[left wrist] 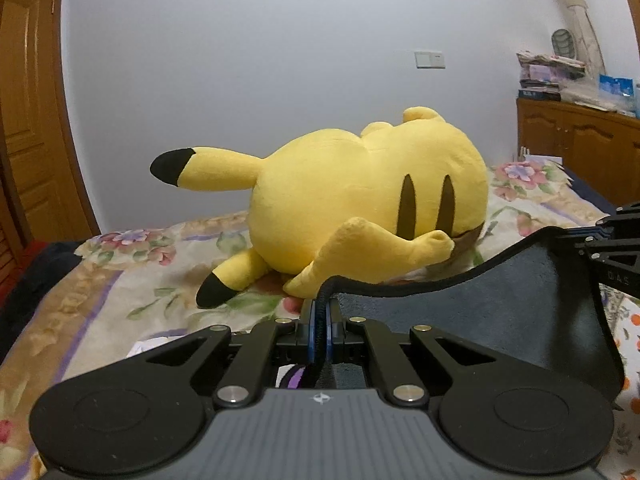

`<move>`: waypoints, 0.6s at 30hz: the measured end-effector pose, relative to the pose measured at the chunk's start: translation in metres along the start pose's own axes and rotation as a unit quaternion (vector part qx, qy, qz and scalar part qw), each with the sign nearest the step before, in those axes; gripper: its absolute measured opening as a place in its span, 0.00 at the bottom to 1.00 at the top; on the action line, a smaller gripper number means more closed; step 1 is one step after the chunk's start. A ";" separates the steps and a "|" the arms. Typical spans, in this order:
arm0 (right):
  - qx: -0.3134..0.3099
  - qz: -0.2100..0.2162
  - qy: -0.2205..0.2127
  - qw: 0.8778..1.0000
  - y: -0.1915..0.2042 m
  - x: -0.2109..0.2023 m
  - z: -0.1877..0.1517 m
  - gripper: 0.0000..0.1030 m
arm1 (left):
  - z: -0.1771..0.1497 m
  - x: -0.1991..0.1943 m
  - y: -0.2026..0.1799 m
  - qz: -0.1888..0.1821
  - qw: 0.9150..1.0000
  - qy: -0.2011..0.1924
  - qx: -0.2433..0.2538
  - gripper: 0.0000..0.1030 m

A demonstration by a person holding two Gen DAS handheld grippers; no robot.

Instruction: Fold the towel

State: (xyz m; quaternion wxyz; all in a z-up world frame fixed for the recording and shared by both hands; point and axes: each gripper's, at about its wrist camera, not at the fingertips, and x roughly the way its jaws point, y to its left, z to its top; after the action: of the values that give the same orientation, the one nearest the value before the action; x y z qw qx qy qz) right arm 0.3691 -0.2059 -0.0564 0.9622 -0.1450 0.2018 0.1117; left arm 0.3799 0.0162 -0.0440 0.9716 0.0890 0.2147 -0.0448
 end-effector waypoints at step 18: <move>0.009 -0.004 0.107 0.994 0.011 0.058 -0.030 0.04 | -0.044 0.060 0.007 0.025 0.998 0.062 -0.013 0.06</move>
State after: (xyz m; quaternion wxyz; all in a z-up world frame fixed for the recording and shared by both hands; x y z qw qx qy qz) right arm 0.4070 -0.1965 -0.1098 0.9366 -0.1484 0.3043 0.0900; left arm 0.4172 0.0291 -0.1076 0.9583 0.0844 0.2726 -0.0126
